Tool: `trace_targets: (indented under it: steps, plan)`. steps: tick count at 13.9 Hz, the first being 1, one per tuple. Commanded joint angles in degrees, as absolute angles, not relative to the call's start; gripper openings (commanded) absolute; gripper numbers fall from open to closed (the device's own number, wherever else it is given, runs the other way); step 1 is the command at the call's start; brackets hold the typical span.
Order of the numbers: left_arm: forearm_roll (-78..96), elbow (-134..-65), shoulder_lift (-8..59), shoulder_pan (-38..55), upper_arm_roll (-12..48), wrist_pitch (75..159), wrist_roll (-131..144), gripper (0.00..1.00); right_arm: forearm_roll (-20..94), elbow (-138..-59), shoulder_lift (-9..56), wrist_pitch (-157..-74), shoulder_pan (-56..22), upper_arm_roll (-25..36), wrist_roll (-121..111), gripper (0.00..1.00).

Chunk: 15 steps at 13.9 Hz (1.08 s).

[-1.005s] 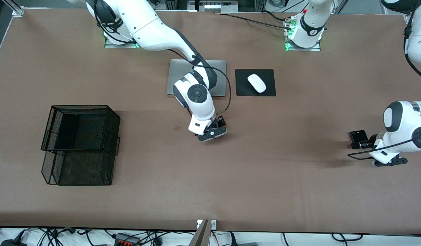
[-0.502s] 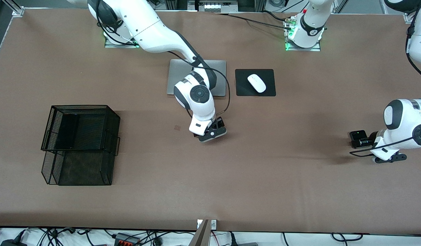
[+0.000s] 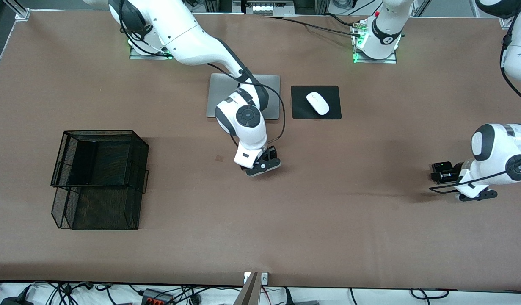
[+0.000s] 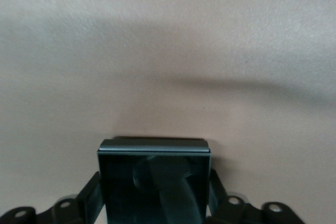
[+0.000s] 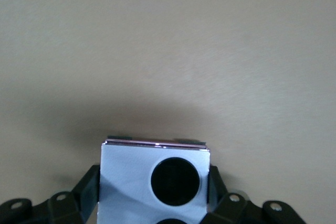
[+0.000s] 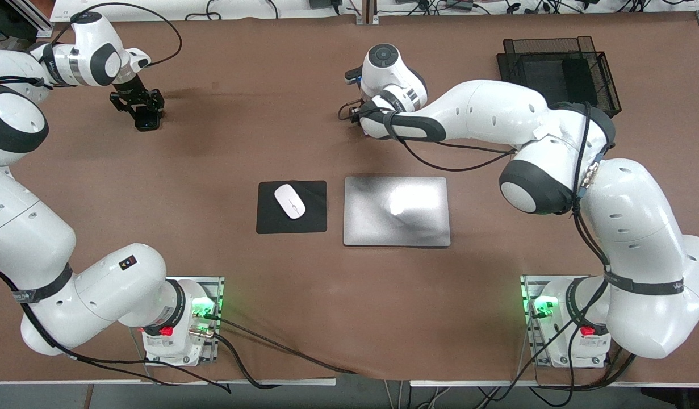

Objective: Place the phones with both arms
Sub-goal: 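Carry the white flip to the basket while the left gripper places the black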

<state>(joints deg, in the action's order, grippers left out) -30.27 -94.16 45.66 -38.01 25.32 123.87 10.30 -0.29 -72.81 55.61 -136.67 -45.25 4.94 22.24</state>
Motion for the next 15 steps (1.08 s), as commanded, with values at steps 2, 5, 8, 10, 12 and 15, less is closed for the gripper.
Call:
trace_targets:
  steps: [2,5,8,10,12,15]
  plan:
    - [-30.59,-93.87,45.53,-38.76,26.1,124.19,6.33,0.21,-0.26,-65.85,50.99,-122.3,-43.17,7.21,23.64,0.2]
    - [-30.5,-93.52,44.48,-38.85,28.99,122.71,6.06,0.2,0.09,-64.77,46.34,-114.09,-35.62,6.86,24.43,0.2]
    - [-30.15,-93.52,42.29,-38.85,33.73,115.25,6.68,0.18,0.09,-69.77,41.23,-107.16,-28.67,6.77,24.7,0.2]
    - [-30.06,-93.52,41.22,-38.67,38.29,111.55,7.03,0.18,0.18,-71.88,38.16,-102.33,-25.41,6.77,21.99,0.2]
    - [-29.53,-93.52,41.31,-38.32,43.83,107.51,10.87,0.18,-0.09,-74.6,35.17,-98.89,-22.43,6.86,19.18,0.2]
    - [-29.36,-93.69,41.83,-34.65,50.26,106.17,17.12,0.2,-0.17,-80.48,31.04,-96.25,-17.95,6.86,13.99,0.2]
